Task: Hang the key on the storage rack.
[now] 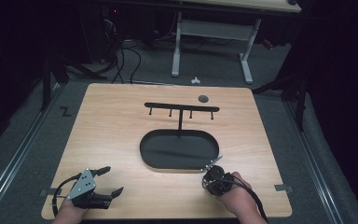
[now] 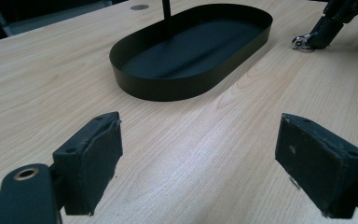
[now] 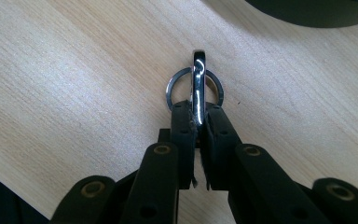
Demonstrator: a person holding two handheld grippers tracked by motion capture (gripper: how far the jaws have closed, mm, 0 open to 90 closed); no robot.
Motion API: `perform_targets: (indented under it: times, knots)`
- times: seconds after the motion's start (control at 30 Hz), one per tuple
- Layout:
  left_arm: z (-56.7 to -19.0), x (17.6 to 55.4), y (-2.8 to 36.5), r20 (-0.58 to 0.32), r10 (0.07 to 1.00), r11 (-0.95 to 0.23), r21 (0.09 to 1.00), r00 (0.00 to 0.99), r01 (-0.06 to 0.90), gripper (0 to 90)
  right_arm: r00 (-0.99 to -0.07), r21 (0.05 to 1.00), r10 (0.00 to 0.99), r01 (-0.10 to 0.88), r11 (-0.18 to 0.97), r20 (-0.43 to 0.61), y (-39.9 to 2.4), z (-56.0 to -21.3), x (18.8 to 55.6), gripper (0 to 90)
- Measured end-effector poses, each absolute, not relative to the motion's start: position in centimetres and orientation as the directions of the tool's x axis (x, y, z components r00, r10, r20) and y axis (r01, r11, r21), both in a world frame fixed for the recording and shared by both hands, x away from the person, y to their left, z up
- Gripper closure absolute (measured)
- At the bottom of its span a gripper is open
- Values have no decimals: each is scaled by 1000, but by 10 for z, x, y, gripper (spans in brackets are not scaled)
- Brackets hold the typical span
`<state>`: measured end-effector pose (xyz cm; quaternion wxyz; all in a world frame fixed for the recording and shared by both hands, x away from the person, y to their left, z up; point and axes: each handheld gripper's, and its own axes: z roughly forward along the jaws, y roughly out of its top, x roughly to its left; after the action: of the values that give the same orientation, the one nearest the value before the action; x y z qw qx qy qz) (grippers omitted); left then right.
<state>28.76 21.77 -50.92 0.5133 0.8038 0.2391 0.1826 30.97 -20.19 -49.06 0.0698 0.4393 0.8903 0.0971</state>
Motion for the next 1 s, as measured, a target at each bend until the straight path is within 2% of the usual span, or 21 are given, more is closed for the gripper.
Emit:
perform_targets:
  times: [0.47, 0.63, 0.8, 0.83, 1.0]
  knots:
    - [-509, 287, 218, 47, 571, -359, 912, 820, 197, 153, -617, 212, 787, 765, 608, -31, -198, -489, 309, 844]
    - [-510, 287, 217, 44, 576, -359, 911, 816, 204, 152, -619, 240, 784, 757, 608, -35, -199, -478, 310, 844]
    - [-510, 287, 217, 47, 574, -363, 910, 817, 203, 153, -566, 246, 824, 797, 551, -11, -203, -468, 311, 844]
    - [-510, 287, 217, 47, 574, -362, 910, 817, 202, 152, -584, 261, 811, 780, 569, -21, -205, -466, 312, 844]
    - [-510, 287, 217, 45, 575, -362, 909, 817, 205, 152, -560, 292, 828, 788, 542, -28, -213, -453, 312, 844]
